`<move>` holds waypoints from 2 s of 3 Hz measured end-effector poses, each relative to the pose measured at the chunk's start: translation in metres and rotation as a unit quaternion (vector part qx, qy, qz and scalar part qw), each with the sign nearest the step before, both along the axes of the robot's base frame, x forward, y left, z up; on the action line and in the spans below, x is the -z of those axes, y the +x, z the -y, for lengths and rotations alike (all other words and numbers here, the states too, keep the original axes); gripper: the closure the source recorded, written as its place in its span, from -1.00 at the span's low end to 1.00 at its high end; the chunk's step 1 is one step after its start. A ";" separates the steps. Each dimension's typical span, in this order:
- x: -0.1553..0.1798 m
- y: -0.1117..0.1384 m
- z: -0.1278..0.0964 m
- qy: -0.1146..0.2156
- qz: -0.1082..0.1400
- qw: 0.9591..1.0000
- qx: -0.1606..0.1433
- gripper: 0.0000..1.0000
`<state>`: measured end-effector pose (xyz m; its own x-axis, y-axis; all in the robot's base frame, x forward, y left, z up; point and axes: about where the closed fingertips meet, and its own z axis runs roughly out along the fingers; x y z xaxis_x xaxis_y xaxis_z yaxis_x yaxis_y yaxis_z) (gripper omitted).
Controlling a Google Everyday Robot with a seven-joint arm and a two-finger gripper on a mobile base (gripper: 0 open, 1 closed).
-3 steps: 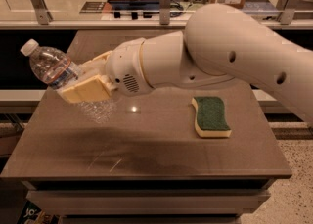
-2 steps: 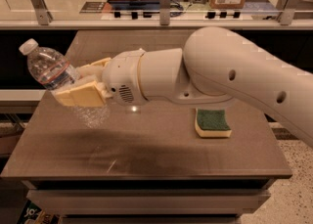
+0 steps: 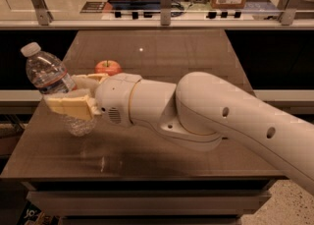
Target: Place water bottle upright
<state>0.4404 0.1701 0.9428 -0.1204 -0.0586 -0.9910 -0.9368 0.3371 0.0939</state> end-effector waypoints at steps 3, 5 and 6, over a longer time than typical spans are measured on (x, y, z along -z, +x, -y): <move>0.032 0.014 -0.004 0.054 -0.008 0.996 0.074 1.00; 0.048 0.025 0.013 0.070 -0.004 0.988 0.135 1.00; 0.047 0.025 0.013 0.070 -0.004 0.988 0.135 1.00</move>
Offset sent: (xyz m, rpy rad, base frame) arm 0.0167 0.0021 -0.0357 0.1065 0.0299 -0.1771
